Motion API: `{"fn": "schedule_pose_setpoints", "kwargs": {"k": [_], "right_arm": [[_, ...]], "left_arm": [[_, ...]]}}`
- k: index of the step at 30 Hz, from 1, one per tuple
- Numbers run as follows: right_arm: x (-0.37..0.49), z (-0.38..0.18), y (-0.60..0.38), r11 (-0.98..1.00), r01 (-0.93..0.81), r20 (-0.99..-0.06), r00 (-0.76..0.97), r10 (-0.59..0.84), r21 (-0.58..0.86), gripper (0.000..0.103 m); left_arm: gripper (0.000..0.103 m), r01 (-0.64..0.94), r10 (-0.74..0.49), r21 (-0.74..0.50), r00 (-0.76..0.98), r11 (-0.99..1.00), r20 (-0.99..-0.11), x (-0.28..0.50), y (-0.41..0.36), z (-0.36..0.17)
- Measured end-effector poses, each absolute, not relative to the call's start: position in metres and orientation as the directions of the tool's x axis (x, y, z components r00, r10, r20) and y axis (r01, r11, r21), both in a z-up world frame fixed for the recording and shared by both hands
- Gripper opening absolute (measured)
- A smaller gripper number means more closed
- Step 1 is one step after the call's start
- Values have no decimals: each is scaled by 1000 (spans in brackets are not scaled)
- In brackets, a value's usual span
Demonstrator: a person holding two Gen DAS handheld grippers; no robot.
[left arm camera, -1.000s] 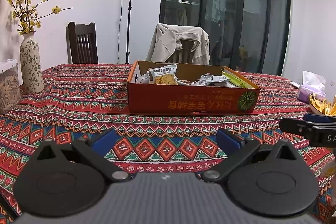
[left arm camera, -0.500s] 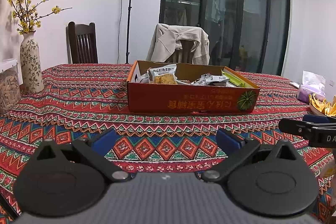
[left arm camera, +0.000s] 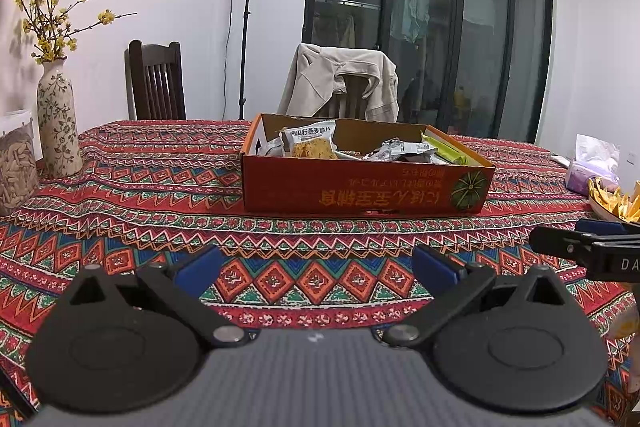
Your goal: Organize snacks
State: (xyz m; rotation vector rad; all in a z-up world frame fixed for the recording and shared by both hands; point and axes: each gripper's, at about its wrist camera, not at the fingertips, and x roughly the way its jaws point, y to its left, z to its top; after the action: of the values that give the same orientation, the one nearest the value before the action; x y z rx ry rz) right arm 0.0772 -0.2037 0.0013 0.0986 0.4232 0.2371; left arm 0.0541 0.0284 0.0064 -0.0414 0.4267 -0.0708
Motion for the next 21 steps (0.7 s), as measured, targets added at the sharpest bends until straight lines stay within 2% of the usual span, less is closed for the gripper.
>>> {"fn": "schedule_pose_setpoints", "kwargs": {"k": [21], "right_arm": [[76, 0, -203, 968, -208, -397, 884, 249, 144, 103]], "left_arm": [[103, 80, -95, -54, 909, 995, -405, 55, 28, 6]]}}
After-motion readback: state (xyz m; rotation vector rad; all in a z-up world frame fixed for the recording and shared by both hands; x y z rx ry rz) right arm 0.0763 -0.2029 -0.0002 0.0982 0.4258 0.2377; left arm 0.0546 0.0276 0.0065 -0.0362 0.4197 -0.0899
